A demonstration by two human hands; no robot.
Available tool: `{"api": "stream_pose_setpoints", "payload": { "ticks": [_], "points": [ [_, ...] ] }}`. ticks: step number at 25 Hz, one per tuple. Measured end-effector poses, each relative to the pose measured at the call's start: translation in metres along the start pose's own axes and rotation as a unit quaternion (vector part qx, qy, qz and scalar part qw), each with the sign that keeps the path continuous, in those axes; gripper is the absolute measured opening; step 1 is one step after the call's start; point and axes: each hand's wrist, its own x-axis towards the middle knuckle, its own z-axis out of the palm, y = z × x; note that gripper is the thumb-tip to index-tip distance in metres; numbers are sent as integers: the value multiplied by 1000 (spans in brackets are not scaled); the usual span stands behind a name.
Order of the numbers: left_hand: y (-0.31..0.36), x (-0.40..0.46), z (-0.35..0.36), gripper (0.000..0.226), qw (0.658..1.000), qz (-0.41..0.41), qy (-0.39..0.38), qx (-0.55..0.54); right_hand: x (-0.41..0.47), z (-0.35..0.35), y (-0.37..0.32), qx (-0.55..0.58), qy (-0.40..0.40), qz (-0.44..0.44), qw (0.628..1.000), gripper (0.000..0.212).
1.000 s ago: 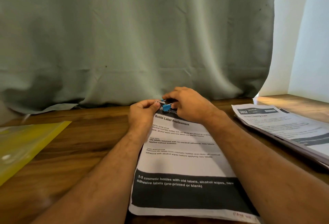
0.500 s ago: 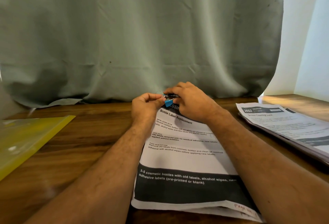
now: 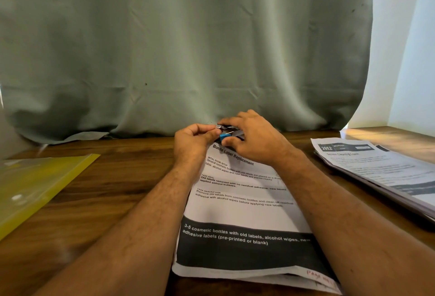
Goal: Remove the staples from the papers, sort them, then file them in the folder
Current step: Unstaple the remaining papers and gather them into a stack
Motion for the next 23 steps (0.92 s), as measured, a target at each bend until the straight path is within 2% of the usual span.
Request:
{"api": "stream_pose_setpoints", "payload": {
  "ticks": [13,23],
  "points": [
    [8,-2,0,11,1000,3,-22,8,1,1,2,-10,31,0,999,44],
    [13,-1,-2,7,999,-33,-31,13,1,0,3,-5,47,13,999,41]
  ]
}}
